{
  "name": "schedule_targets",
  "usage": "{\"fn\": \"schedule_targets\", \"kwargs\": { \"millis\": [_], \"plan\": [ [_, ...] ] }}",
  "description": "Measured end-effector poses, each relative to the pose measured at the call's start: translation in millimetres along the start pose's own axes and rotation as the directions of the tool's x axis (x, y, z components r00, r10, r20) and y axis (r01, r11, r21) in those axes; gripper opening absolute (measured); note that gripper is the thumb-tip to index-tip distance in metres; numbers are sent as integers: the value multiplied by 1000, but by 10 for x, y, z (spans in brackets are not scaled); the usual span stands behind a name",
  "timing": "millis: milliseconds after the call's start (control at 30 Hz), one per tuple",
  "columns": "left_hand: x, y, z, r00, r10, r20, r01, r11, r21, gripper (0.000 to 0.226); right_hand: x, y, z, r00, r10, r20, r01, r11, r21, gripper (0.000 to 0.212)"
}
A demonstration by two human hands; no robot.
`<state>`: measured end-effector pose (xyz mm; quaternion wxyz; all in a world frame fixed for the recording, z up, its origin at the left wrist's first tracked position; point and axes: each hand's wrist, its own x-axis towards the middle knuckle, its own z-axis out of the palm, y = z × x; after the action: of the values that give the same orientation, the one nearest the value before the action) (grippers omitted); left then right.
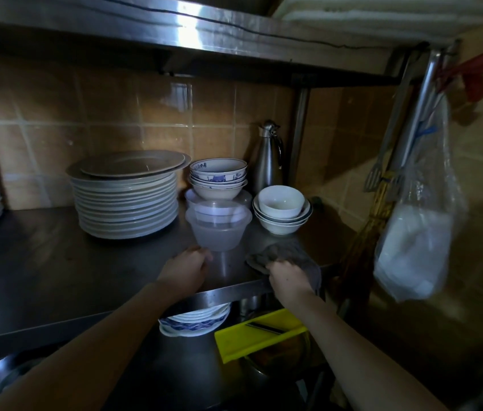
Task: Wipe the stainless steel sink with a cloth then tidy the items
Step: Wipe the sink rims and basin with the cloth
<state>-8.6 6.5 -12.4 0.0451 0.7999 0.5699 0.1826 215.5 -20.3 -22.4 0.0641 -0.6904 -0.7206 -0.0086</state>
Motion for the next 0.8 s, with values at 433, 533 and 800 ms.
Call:
{"fn": "schedule_targets", "kwargs": {
  "millis": [433,533,800],
  "plan": [
    [-232,35,-206,998,-2,-62,3,1000,18,22,-338,-89,-387,976,131,-172,-70,945,318,21],
    [-318,59,-256,998,10,-55,-10,1000,7,20,-474,-83,-516,958,156,-239,-55,922,382,21],
    [-593,173,-415,994,49,-101,-52,998,-21,19,-870,-132,-773,952,185,-243,-65,900,430,22]
  ]
}}
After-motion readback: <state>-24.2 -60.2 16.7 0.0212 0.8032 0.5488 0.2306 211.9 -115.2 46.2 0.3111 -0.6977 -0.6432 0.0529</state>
